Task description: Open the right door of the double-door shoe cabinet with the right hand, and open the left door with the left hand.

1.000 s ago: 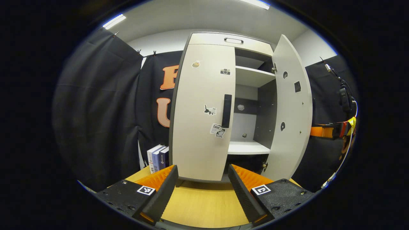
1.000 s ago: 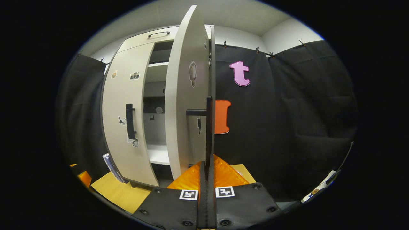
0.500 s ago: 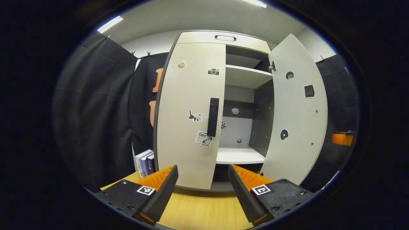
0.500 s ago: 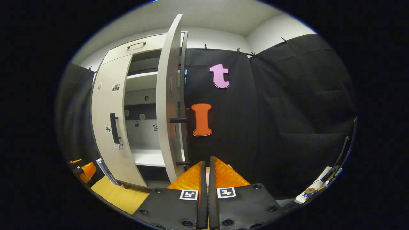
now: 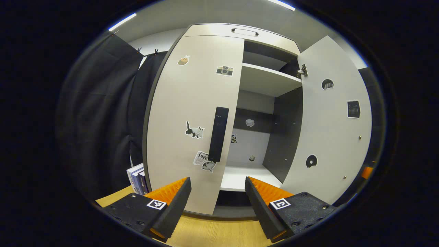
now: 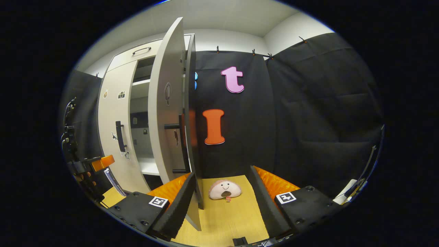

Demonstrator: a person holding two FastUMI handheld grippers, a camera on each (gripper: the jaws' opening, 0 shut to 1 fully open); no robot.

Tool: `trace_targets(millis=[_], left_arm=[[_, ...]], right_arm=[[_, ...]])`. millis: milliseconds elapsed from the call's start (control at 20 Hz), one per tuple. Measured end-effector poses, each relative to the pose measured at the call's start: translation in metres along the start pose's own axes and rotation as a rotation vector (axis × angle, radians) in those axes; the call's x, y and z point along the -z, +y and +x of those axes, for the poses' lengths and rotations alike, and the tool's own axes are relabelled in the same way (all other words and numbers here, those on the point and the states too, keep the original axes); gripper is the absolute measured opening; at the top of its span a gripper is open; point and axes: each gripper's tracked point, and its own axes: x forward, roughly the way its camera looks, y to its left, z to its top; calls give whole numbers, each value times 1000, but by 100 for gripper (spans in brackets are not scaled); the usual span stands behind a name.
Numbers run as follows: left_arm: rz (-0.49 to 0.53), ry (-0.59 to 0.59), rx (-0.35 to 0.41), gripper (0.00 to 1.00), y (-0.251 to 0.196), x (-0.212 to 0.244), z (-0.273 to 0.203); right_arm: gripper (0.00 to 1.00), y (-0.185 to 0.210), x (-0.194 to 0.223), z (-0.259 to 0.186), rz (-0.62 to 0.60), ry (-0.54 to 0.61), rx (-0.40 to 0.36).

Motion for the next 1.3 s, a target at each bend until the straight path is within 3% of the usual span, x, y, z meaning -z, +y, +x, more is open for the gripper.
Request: trace_targets(millis=[100,300,400,850,950,1100,1300], left_arm=[[16,-8,-14,95,3,-5,18],[44,-14,-36,92,10,-13,58],[44,-18,-44,97,11,-16,73],[60,-13,-6,85,5,-18,113],[58,-9,-5,74,6,-16,117],[45,5,10,43,4,-11,117],[106,30,19,31,3,-9,119]], right_arm=[[94,-12,-2,3,-1,-1,15],[99,-25,1,8,16,13,28],[99,-33,4,11,15,23,42],[98,-39,3,18,32,25,55],[97,-34,2,19,29,21,48],[97,-26,-1,20,27,14,34],[97,-14,-7,20,9,-1,21]])
